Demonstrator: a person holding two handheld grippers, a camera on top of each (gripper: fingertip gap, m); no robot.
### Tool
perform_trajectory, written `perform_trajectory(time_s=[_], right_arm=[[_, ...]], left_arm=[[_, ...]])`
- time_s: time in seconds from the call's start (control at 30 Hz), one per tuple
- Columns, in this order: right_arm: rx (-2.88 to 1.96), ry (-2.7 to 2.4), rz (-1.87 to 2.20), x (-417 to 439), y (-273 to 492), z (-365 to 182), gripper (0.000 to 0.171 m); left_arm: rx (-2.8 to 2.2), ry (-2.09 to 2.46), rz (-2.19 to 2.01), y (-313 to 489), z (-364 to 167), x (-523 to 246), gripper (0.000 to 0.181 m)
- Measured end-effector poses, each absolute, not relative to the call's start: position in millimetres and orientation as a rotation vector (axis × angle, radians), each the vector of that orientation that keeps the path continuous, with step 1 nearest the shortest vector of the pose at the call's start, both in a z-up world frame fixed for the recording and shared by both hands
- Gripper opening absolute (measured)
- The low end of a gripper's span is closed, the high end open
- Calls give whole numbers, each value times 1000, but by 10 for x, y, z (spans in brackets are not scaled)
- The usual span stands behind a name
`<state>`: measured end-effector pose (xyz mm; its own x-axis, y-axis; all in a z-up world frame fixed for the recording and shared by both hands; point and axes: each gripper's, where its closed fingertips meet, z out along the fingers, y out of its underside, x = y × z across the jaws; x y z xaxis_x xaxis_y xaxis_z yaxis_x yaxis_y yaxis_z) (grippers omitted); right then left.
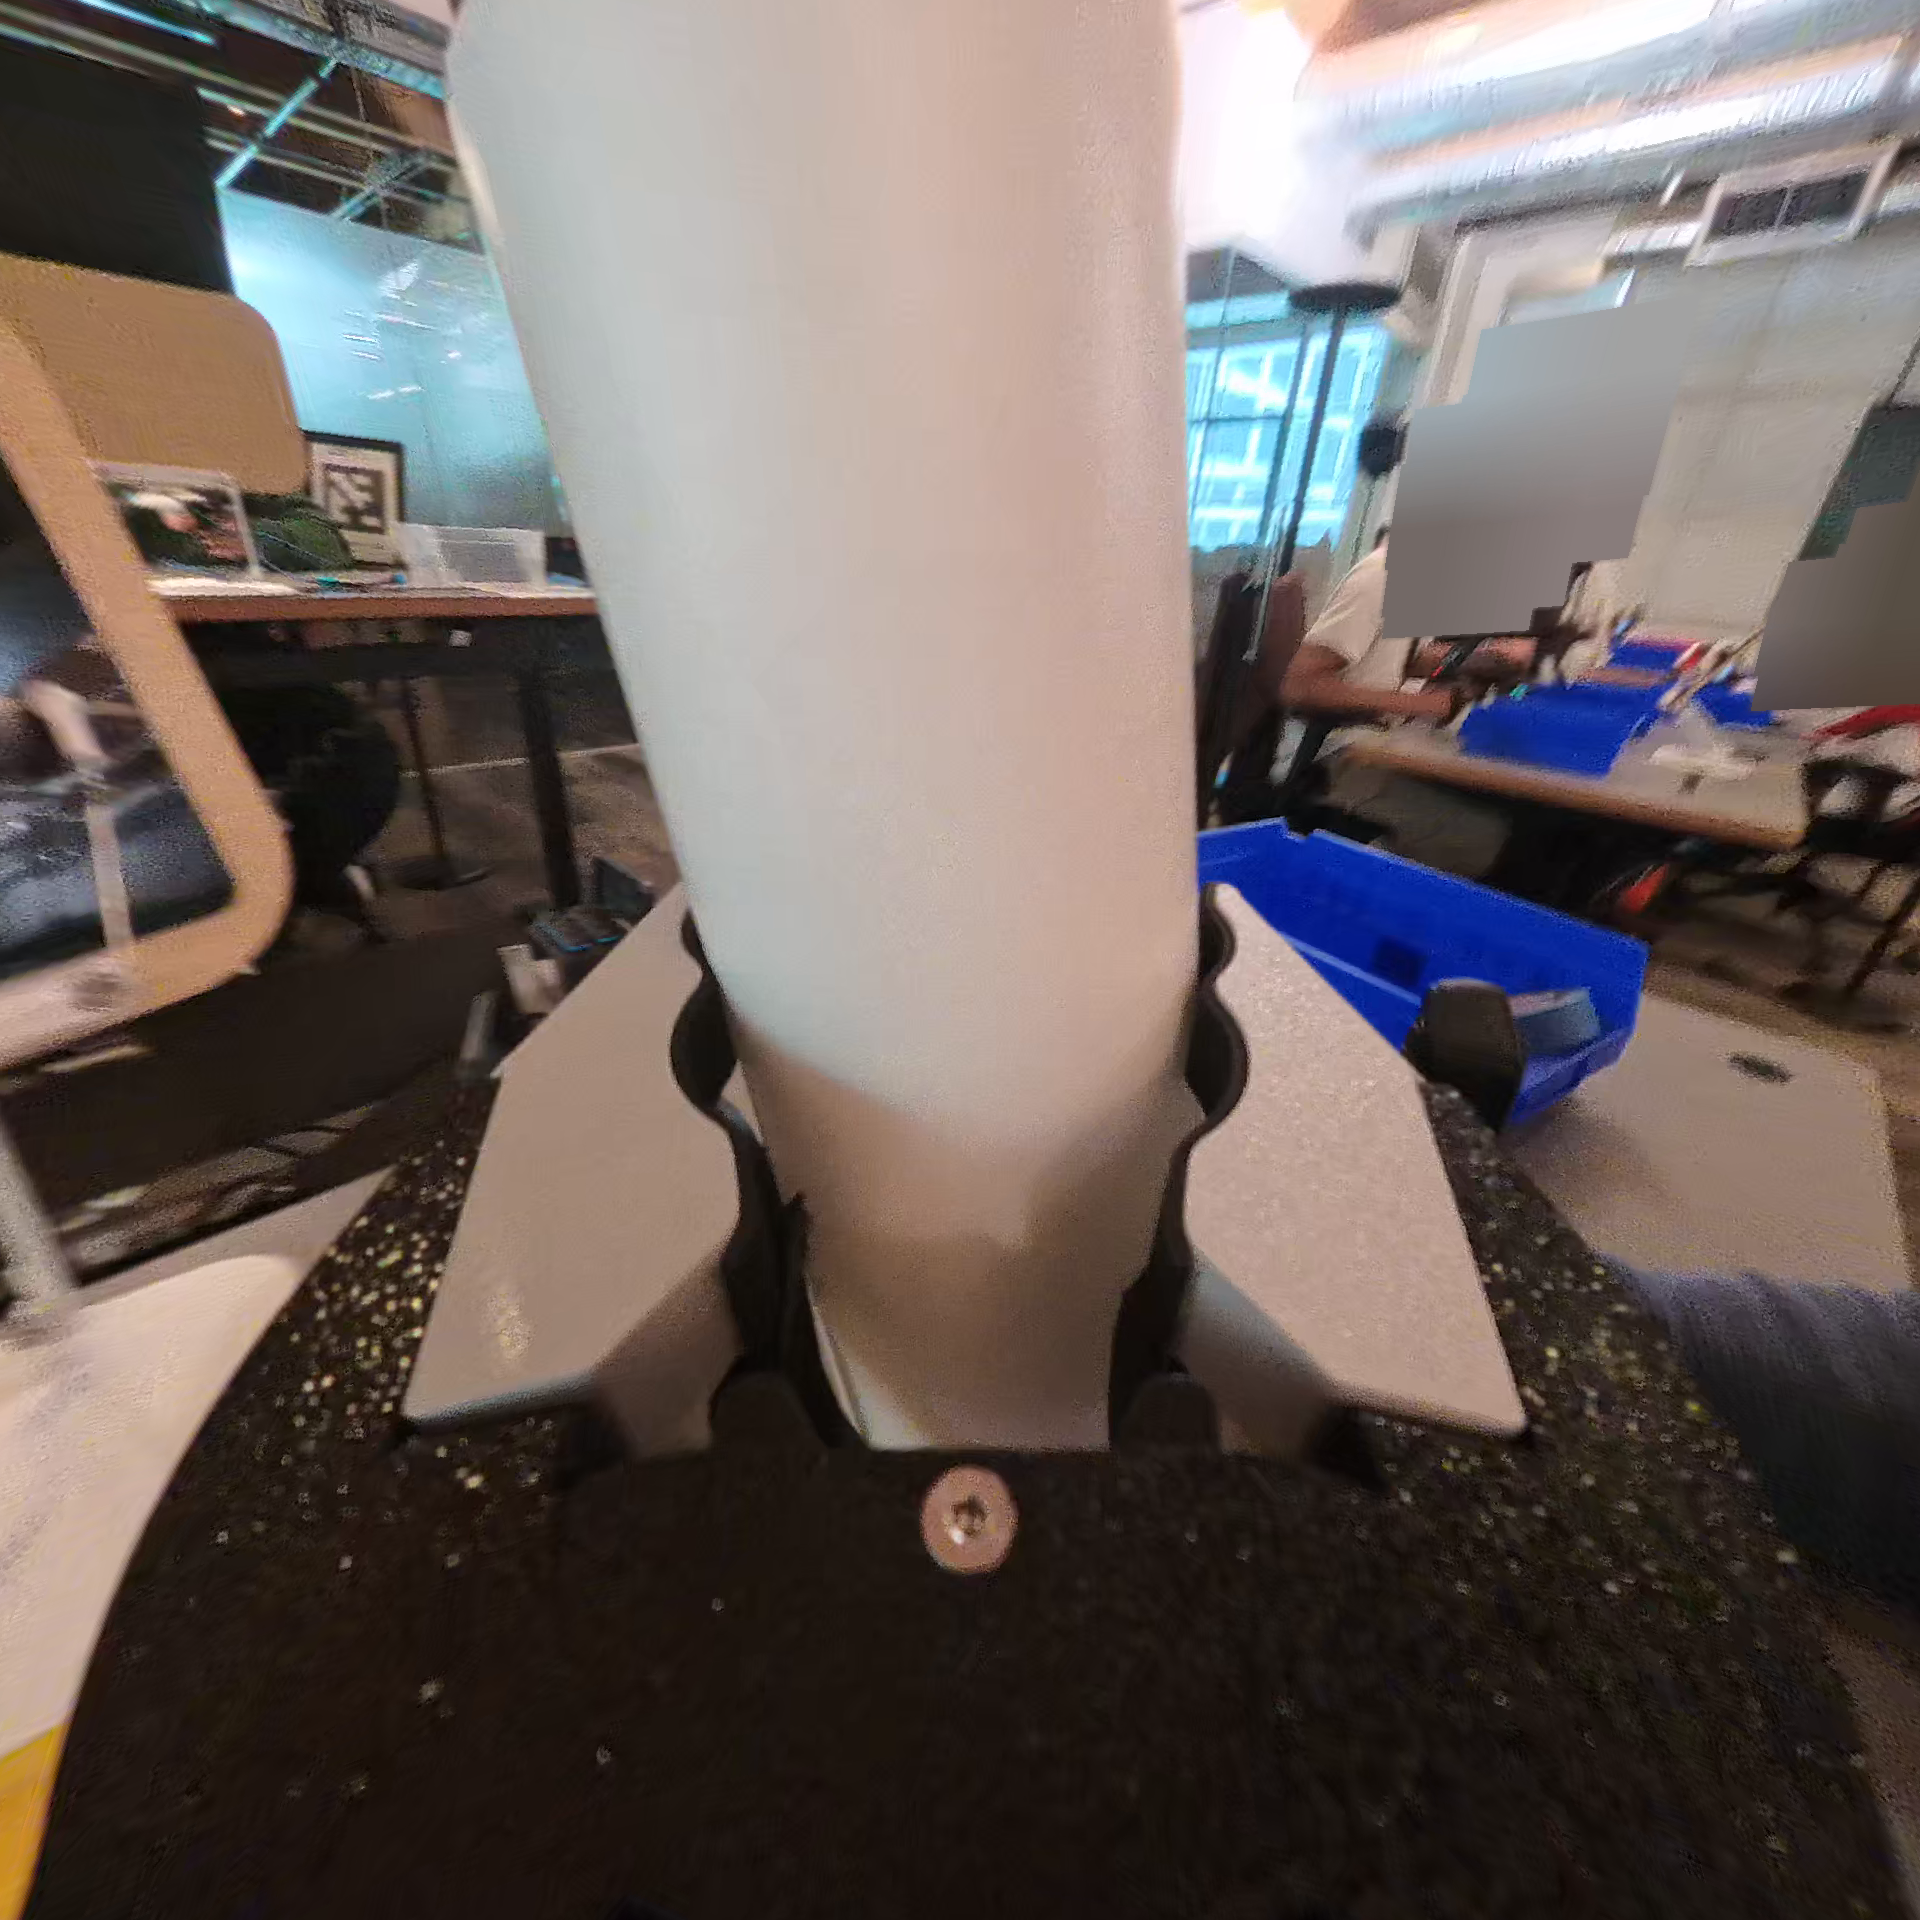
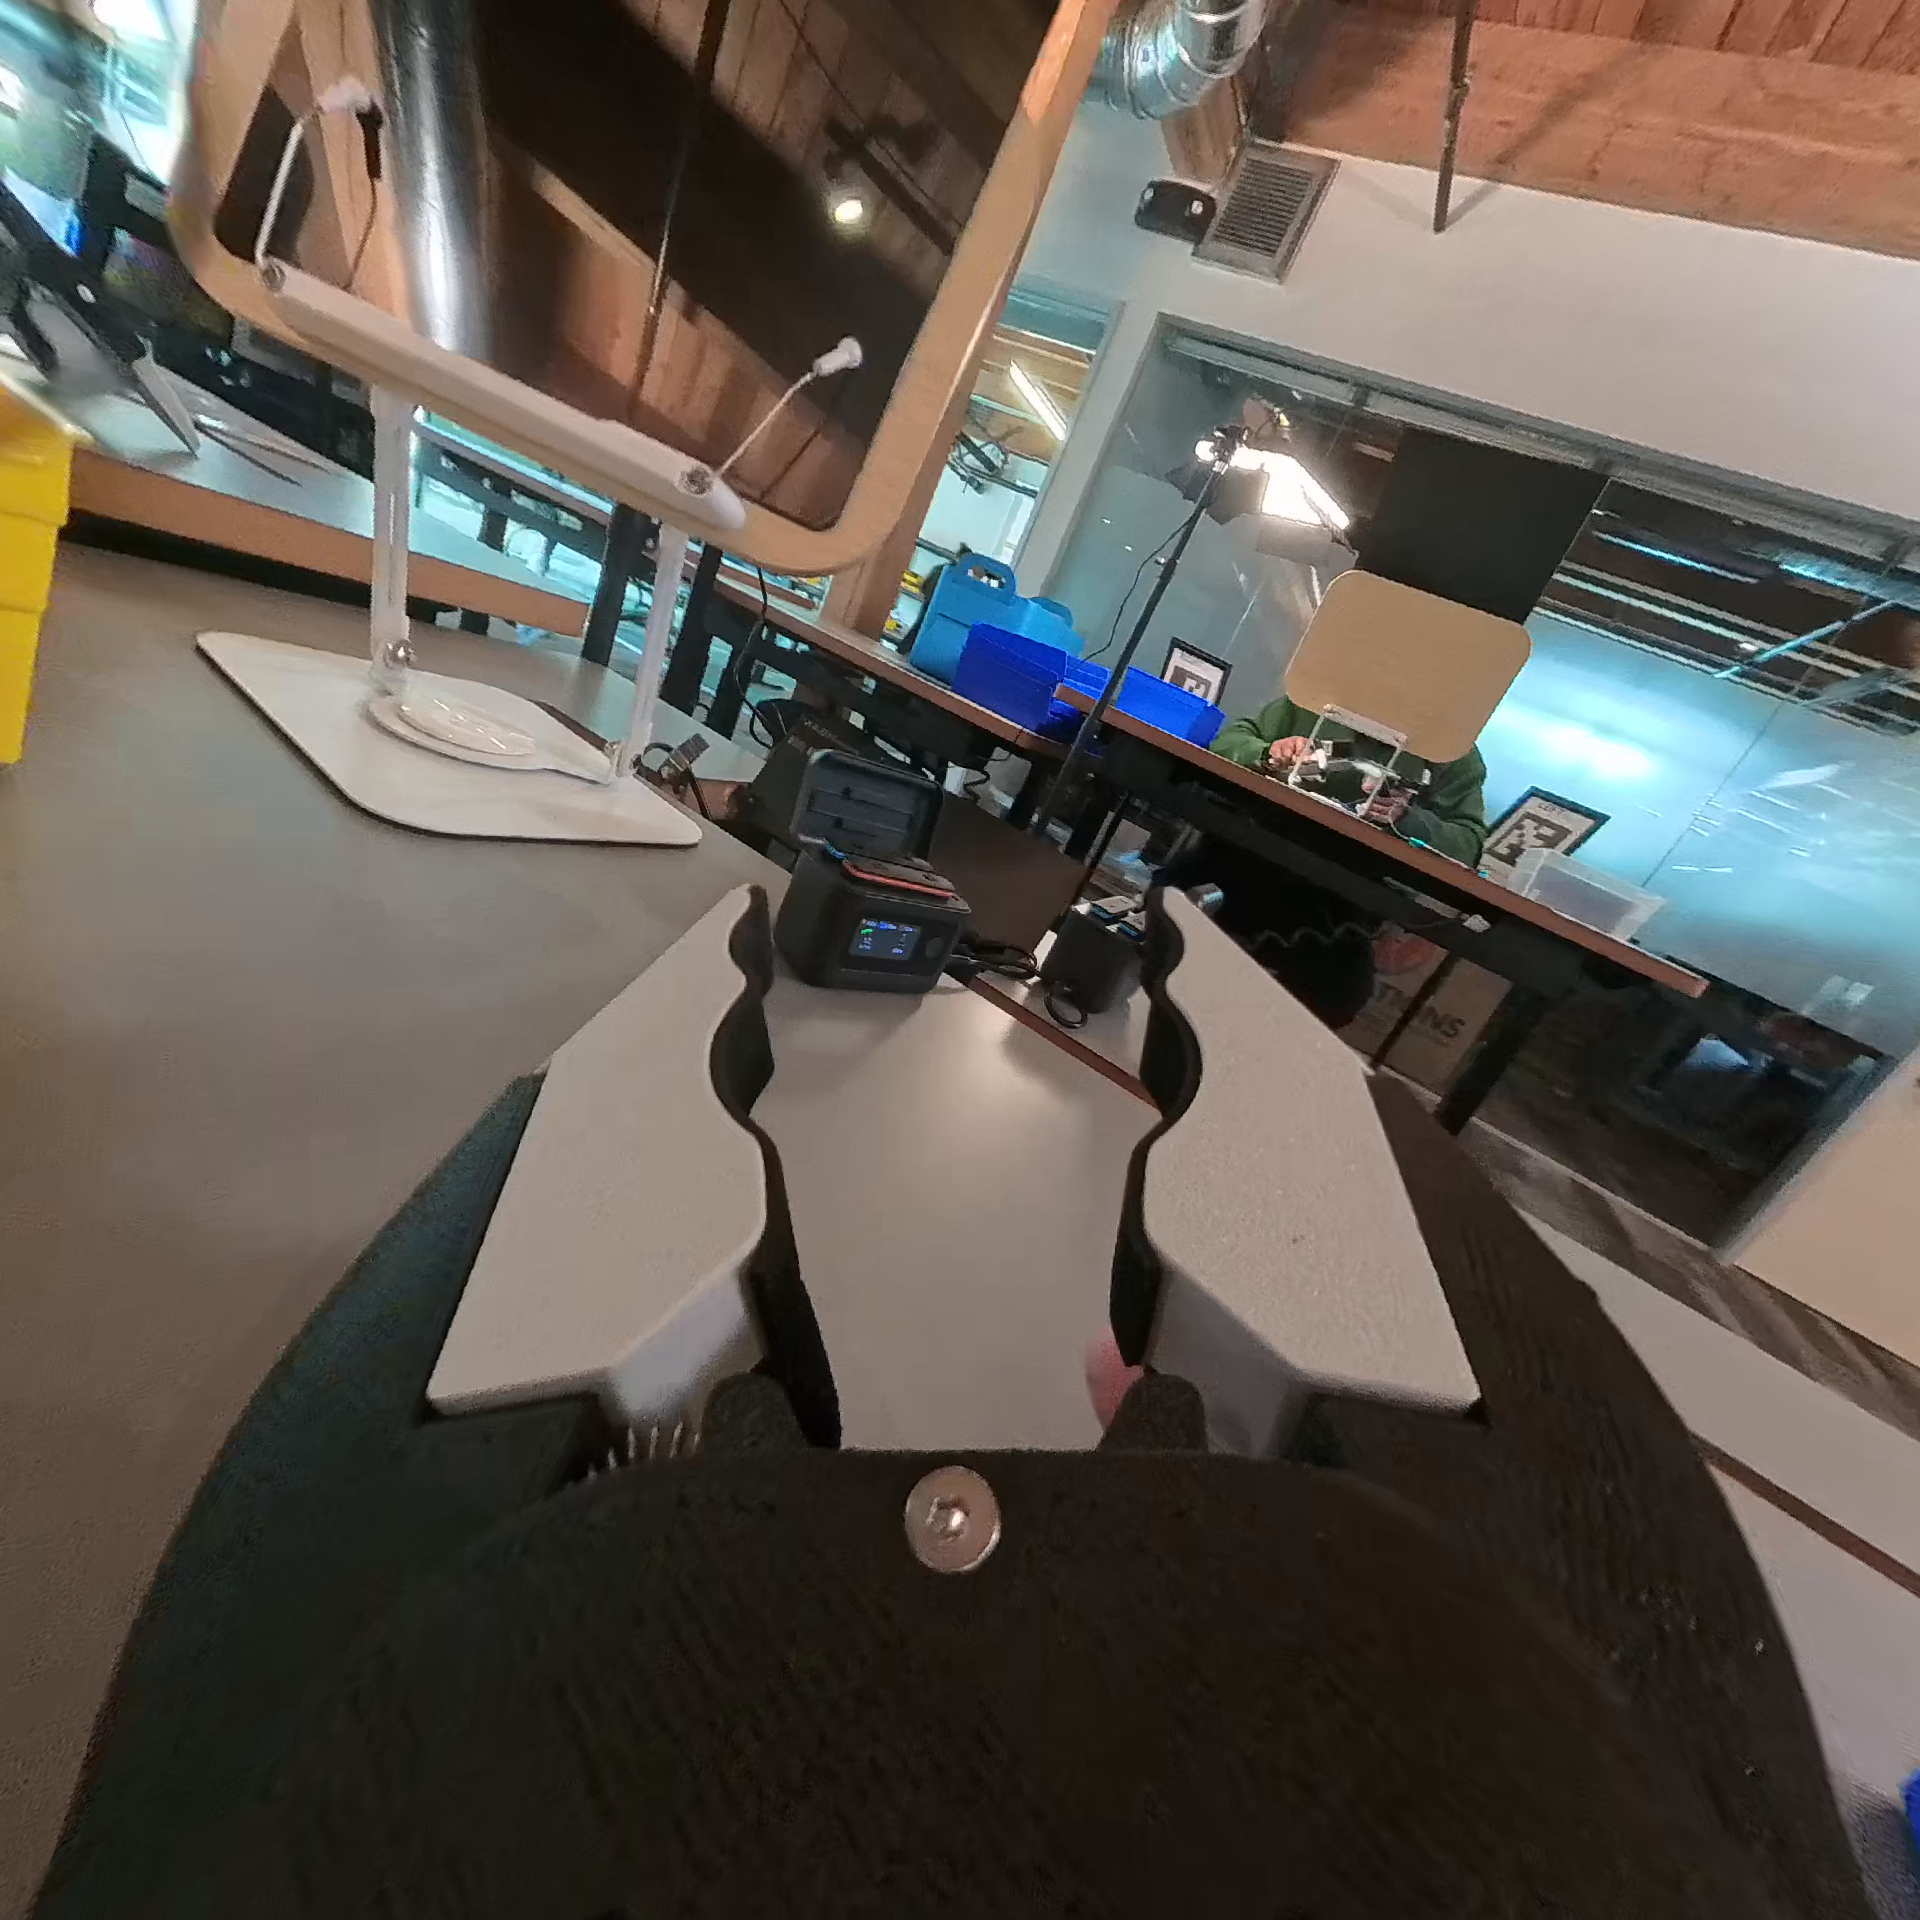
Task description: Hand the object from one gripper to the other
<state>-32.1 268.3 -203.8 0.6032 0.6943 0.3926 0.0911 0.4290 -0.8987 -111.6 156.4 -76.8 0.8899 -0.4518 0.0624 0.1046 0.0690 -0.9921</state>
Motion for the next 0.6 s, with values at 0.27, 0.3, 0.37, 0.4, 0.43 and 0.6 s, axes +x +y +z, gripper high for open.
perform_trajectory(time_s=[0.27,0.3,0.37,0.4,0.43,0.6], right_arm=[[-953,-951,1151,-503,1922,-1823,71],[-993,-1000,1311,-572,1783,-1836,72],[-1121,-1073,1441,-714,1676,-1941,92],[-1147,-1091,1458,-757,1643,-1978,95],[-1163,-1090,1476,-784,1623,-1990,95],[-1252,-1137,1557,-902,1475,-2040,88]], left_arm=[[-1365,185,-633,2006,-1218,-1033,89],[-1369,184,-636,2016,-1259,-1028,89],[-1375,193,-652,2015,-1319,-998,88],[-1381,199,-658,2013,-1345,-981,88],[-1387,210,-666,2007,-1369,-957,88],[-1410,267,-723,1974,-1476,-775,89]])
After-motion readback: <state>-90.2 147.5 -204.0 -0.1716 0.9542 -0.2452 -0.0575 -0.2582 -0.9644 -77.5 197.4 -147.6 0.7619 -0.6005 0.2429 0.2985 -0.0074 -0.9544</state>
